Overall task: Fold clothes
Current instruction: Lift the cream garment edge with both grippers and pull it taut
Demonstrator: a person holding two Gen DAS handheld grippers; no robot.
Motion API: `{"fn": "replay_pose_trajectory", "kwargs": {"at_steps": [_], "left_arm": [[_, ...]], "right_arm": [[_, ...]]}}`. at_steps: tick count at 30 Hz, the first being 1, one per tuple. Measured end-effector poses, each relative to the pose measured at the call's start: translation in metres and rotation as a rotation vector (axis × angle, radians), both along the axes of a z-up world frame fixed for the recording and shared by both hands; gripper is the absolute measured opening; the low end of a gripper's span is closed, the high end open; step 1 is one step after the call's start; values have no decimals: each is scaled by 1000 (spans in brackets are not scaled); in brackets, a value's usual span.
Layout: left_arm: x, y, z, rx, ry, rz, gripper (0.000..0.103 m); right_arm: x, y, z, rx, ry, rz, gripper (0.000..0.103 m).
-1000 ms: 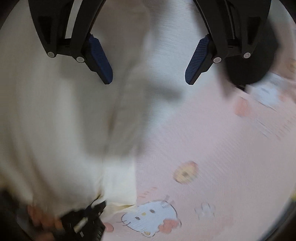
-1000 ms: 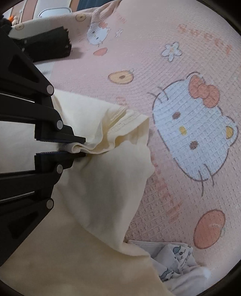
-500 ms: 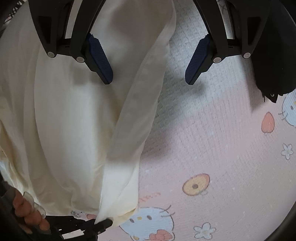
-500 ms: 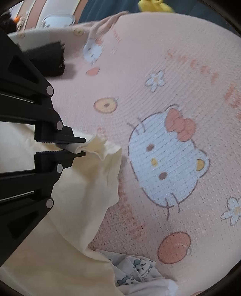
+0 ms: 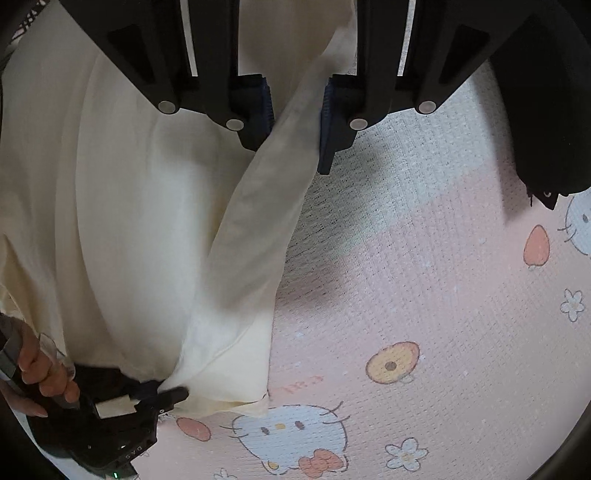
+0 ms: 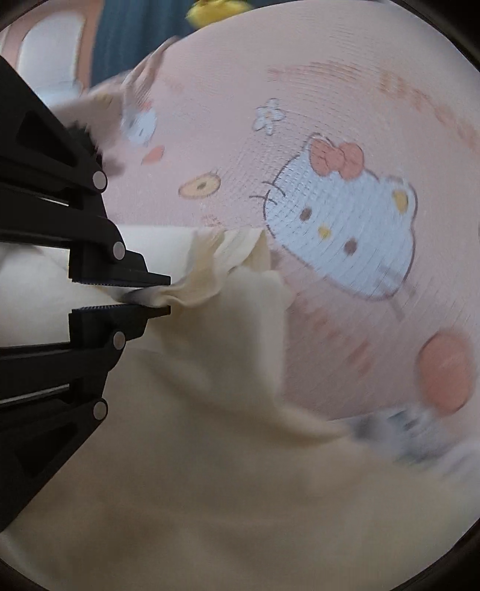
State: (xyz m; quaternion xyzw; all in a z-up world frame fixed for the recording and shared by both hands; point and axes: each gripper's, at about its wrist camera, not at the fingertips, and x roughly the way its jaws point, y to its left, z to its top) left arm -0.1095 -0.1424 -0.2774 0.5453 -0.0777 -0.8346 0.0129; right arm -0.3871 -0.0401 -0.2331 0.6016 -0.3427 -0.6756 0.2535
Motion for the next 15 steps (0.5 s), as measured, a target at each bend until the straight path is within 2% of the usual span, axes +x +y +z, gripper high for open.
{"fn": "replay_pose_trajectory", "kwargs": {"at_steps": [3, 5, 11, 13, 14, 15], "left_arm": [[0, 0, 2, 50, -4, 39, 19], [1, 2, 3, 71, 1, 53, 19], [8, 24, 7, 18, 43, 25, 21], [2, 19, 7, 18, 49, 32, 23], [-2, 12, 6, 24, 50, 41, 24], [-6, 2, 6, 33, 50, 50, 24]], "right_arm": [[5, -3, -12, -72, -43, -30, 36], [7, -11, -9, -47, -17, -20, 42], [7, -40, -2, 74, 67, 19, 42], [7, -48, 1, 119, 88, 29, 41], [7, -51, 3, 155, 98, 35, 39], [7, -54, 4, 190, 108, 41, 30]]}}
